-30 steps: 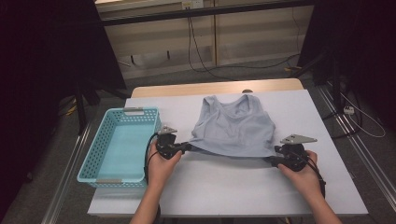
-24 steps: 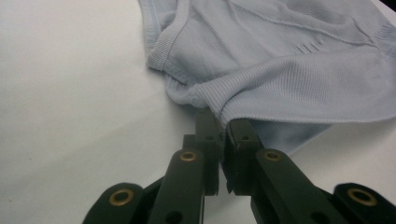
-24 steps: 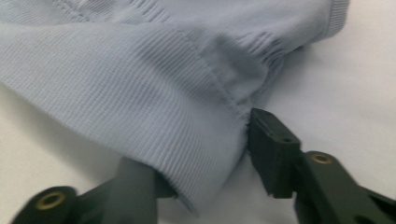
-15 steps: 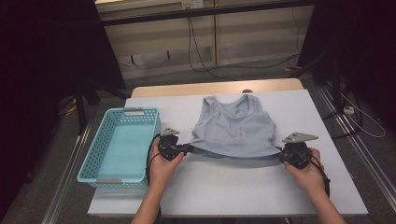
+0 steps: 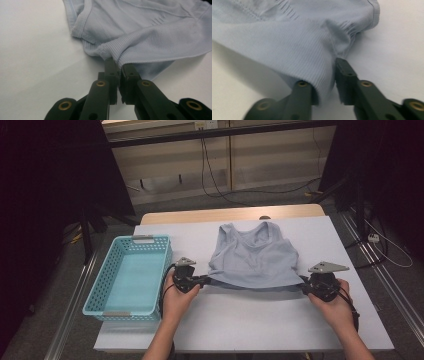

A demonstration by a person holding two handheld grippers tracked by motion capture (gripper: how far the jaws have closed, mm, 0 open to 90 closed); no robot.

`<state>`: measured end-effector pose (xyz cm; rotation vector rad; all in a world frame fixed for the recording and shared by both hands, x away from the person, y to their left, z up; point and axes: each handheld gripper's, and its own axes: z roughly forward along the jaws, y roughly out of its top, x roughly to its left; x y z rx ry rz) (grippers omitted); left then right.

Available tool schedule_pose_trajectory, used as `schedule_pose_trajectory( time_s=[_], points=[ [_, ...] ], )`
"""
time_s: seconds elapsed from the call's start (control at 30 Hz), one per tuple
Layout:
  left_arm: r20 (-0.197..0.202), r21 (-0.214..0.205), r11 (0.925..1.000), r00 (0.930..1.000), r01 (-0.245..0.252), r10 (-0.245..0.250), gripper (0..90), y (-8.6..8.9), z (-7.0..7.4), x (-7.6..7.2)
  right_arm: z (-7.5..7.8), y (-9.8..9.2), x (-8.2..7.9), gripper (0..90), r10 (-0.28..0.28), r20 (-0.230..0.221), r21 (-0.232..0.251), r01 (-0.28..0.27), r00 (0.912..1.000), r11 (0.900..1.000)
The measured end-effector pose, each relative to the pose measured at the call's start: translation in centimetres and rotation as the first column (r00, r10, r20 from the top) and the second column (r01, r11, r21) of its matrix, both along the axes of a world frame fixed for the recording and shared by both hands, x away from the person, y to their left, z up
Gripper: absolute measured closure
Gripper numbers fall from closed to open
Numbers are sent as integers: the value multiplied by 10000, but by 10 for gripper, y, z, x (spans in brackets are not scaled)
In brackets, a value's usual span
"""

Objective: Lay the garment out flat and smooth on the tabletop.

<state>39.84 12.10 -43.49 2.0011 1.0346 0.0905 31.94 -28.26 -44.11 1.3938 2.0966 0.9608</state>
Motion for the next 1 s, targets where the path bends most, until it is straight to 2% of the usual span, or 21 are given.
schedule_pose_trajectory(
  time_s=[0.23, 0.37, 0.43, 0.5, 0.53, 0.63, 0.83, 0.9, 1.0],
  points=[
    [-211, -144, 9999, 9998, -30, 27, 840, 2, 2, -1, 2, 13, 1, 457, 505, 198, 73, -506, 9985, 9987],
    [-300, -147, 9999, 9995, -1, -4, 823, 4, 2, -2, 0, 17, 3, 369, 687, 153, 292, -691, 9975, 9972],
    [-470, -163, 9999, 9989, 34, -42, 779, 4, 4, -2, 1, 19, 4, 340, 781, 218, 388, -789, 9967, 9961],
    [-305, -88, 10000, 9995, -30, 28, 681, 4, 5, -3, 1, 20, 4, 297, 840, 212, 614, -851, 9962, 9945],
    [-195, -19, 10000, 9998, -84, 84, 645, 5, 6, -3, 0, 20, 4, 289, 854, 87, 696, -858, 9963, 9939],
    [-238, -147, 9997, 9995, -209, 205, 564, 6, 8, -2, -2, 22, 5, 273, 867, 22, 687, -866, 9962, 9939],
    [160, -388, 9989, 9995, -252, 259, 395, 7, 16, -1, -2, 22, 4, 260, 912, 22, 866, -911, 9958, 9921],
    [233, -524, 9983, 9993, -269, 281, 366, 6, 18, -1, -2, 21, 3, 259, 875, 22, 893, -873, 9962, 9922],
    [234, -432, 9988, 9995, -218, 228, 335, 3, 17, 1, -2, 19, 2, 260, 854, 48, 985, -855, 9963, 9915]
  ],
)
